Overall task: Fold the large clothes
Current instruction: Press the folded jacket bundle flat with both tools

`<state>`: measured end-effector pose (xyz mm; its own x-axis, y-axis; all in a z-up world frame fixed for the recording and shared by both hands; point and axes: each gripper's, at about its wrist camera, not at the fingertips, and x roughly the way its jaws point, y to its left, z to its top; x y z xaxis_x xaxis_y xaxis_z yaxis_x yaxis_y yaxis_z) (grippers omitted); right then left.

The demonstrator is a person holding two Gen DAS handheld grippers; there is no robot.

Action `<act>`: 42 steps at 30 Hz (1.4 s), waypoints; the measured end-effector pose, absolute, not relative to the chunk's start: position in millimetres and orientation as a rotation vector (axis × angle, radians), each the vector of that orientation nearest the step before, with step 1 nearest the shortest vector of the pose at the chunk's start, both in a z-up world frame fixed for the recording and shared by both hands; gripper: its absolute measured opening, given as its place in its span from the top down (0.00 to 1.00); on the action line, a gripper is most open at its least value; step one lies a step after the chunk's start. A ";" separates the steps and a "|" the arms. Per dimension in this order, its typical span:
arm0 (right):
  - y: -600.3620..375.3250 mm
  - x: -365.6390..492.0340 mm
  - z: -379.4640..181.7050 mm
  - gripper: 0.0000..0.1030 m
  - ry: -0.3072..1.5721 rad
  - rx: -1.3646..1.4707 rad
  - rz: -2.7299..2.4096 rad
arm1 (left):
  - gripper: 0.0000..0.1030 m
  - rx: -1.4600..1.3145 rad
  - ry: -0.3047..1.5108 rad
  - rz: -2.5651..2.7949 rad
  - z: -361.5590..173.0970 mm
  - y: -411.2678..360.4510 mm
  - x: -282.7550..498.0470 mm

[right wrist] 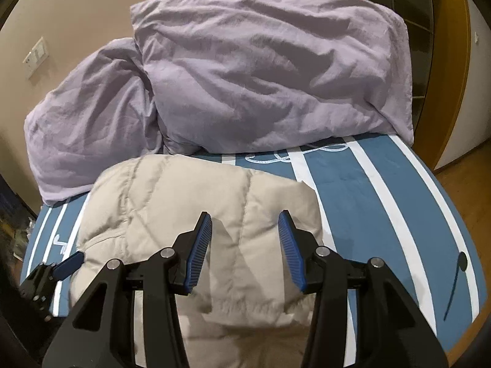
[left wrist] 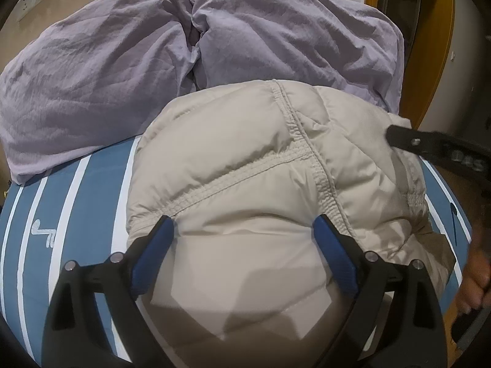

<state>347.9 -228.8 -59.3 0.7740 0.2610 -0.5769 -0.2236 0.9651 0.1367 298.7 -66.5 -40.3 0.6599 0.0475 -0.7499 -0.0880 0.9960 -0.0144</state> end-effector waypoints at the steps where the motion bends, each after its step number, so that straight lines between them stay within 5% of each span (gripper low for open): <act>1: -229.0 350.7 -63.3 0.54 0.641 0.062 0.260 | 0.11 -0.053 0.846 0.076 -40.1 -66.3 298.6; 22: -231.2 362.8 -117.6 0.54 0.697 0.061 0.273 | 0.11 -0.137 0.803 0.111 -1.2 -63.7 321.0; 42: -231.8 359.7 -118.6 0.53 0.685 0.059 0.282 | 0.05 -0.060 0.811 0.184 -40.9 -66.1 331.0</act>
<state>359.7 -231.8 -118.6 0.7381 0.2757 -0.6158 -0.2371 0.9605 0.1459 331.0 -66.1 -40.9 0.6735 0.1400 -0.7258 -0.1863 0.9824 0.0167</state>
